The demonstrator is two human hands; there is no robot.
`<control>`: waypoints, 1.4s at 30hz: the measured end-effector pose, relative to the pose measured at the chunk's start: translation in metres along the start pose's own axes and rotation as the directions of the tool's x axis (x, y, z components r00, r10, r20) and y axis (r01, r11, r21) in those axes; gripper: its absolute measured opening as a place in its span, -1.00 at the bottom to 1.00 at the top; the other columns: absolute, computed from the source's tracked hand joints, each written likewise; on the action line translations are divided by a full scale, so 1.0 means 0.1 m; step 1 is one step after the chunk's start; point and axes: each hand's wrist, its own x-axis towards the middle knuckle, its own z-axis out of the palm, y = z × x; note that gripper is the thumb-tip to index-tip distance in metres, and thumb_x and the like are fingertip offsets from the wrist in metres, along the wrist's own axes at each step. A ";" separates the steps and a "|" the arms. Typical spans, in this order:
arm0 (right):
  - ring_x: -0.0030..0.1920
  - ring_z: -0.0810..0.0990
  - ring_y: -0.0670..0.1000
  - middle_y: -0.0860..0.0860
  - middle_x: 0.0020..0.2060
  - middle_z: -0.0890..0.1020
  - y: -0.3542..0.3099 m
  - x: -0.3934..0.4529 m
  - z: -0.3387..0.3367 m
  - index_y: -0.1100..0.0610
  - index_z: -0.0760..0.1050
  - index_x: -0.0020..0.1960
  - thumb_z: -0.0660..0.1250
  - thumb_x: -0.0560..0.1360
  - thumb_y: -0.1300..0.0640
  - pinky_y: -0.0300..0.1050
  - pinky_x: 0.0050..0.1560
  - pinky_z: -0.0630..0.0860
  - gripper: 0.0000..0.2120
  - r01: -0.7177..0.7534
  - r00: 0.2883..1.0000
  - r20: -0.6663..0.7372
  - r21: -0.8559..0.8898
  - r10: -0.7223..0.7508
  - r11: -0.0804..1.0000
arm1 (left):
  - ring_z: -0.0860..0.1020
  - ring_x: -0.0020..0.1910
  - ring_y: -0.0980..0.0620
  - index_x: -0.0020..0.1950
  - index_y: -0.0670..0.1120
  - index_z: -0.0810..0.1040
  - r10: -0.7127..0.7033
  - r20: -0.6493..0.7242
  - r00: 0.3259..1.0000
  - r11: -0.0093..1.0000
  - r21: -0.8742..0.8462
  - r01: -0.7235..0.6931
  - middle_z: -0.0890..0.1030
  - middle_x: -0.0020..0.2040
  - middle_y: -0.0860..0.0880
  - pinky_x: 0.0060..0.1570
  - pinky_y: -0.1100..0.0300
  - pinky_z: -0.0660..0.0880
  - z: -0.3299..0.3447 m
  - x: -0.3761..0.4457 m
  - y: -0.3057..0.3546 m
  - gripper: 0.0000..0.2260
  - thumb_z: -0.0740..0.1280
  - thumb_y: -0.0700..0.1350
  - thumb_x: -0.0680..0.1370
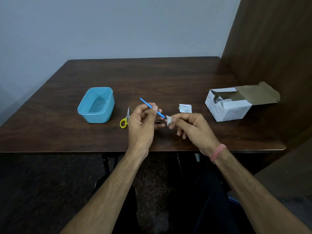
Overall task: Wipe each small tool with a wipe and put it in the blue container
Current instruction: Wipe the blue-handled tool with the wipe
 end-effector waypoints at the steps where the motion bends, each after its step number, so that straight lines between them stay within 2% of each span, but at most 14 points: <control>1: -0.27 0.57 -0.02 0.05 -0.11 0.79 -0.01 0.00 -0.01 0.14 0.78 0.06 0.35 0.73 0.20 -0.16 -0.30 0.48 -0.78 -0.004 1.000 0.008 0.011 0.004 1.000 | 0.79 -0.09 0.02 0.26 -0.18 0.67 0.000 -0.006 1.000 1.000 0.004 0.000 0.80 0.01 -0.10 -0.20 0.14 0.74 0.01 0.00 0.00 -0.86 0.43 -0.16 0.74; 4: -0.26 0.57 -0.03 0.05 -0.10 0.79 -0.02 -0.01 -0.02 0.14 0.78 0.05 0.36 0.70 0.27 -0.18 -0.29 0.47 -0.78 0.001 1.000 0.030 0.004 -0.001 1.000 | 0.79 -0.09 0.00 0.27 -0.19 0.67 -0.007 -0.010 1.000 1.000 0.010 0.007 0.80 0.00 -0.10 -0.20 0.13 0.75 0.01 0.00 0.01 -0.85 0.45 -0.15 0.73; 7: -0.26 0.57 -0.01 0.09 -0.10 0.79 -0.02 -0.01 -0.02 0.13 0.78 0.03 0.46 0.68 0.18 -0.20 -0.31 0.46 -0.88 0.007 0.999 0.039 0.013 -0.008 1.000 | 0.80 -0.07 -0.02 0.27 -0.18 0.67 -0.004 -0.009 1.000 0.999 0.034 0.004 0.80 0.01 -0.10 -0.20 0.12 0.75 0.00 0.00 0.01 -0.84 0.46 -0.14 0.73; 9: -0.27 0.57 -0.02 0.09 -0.12 0.78 0.00 0.00 -0.01 0.16 0.77 0.03 0.48 0.68 0.14 -0.21 -0.33 0.48 -0.87 0.017 1.000 0.010 0.011 -0.017 1.000 | 0.80 -0.05 -0.03 0.27 -0.19 0.67 -0.002 -0.007 1.000 0.999 0.039 0.003 0.80 0.01 -0.10 -0.21 0.12 0.75 0.00 -0.01 0.02 -0.82 0.45 -0.12 0.73; 13: -0.31 0.57 -0.06 0.10 -0.15 0.77 0.06 0.04 0.01 0.15 0.76 0.00 0.46 0.68 0.20 -0.17 -0.35 0.51 -0.88 0.009 0.996 -0.088 0.027 -0.007 1.000 | 0.78 -0.07 -0.02 0.26 -0.23 0.65 -0.030 -0.010 0.999 0.999 -0.016 0.030 0.80 0.00 -0.11 -0.22 0.13 0.73 -0.01 -0.01 0.04 -0.78 0.44 -0.08 0.74; 21: -0.28 0.57 -0.10 -0.02 -0.15 0.75 0.06 0.01 -0.01 0.12 0.75 0.09 0.42 0.71 0.16 -0.22 -0.31 0.49 -0.88 0.018 1.000 0.013 0.002 -0.018 1.000 | 0.77 -0.12 0.04 0.26 -0.27 0.65 -0.040 0.007 0.999 0.999 0.017 0.039 0.81 -0.02 -0.13 -0.23 0.17 0.73 0.00 -0.01 0.03 -0.78 0.45 -0.12 0.73; 25: -0.26 0.57 -0.09 -0.01 -0.12 0.77 0.05 -0.01 -0.03 0.07 0.76 0.13 0.42 0.71 0.14 -0.24 -0.30 0.48 -0.87 0.018 0.999 0.043 -0.001 -0.018 1.000 | 0.80 -0.12 0.00 0.27 -0.28 0.64 -0.037 0.024 0.999 0.999 0.020 0.036 0.81 -0.01 -0.15 -0.23 0.17 0.73 0.02 -0.03 0.03 -0.77 0.44 -0.12 0.73; 32: -0.24 0.58 -0.06 -0.02 -0.13 0.76 0.03 0.01 -0.01 0.08 0.75 0.13 0.42 0.71 0.12 -0.20 -0.29 0.50 -0.87 0.009 1.000 0.013 -0.002 -0.009 1.000 | 0.79 -0.13 0.01 0.19 -0.20 0.64 -0.036 0.029 0.999 0.999 -0.002 0.036 0.80 -0.05 -0.12 -0.23 0.15 0.73 0.00 -0.02 0.06 -0.84 0.42 -0.11 0.75; 37: -0.22 0.58 -0.06 -0.01 -0.11 0.77 0.01 -0.01 -0.03 0.01 0.76 0.10 0.40 0.72 0.15 -0.22 -0.26 0.48 -0.85 0.010 0.998 0.069 0.001 -0.010 1.000 | 0.78 -0.15 0.06 0.22 -0.25 0.64 -0.037 0.041 0.998 0.999 0.020 0.036 0.81 -0.04 -0.13 -0.23 0.20 0.71 0.02 -0.01 0.03 -0.83 0.41 -0.14 0.75; 42: -0.22 0.57 -0.04 0.03 -0.09 0.77 -0.02 0.00 -0.02 0.06 0.78 0.14 0.36 0.74 0.15 -0.23 -0.27 0.46 -0.80 0.000 0.997 0.081 0.032 -0.002 0.999 | 0.78 -0.16 0.08 0.24 -0.28 0.63 -0.017 0.031 0.999 0.999 0.034 0.015 0.81 -0.04 -0.12 -0.23 0.21 0.71 0.00 0.01 0.02 -0.81 0.41 -0.15 0.75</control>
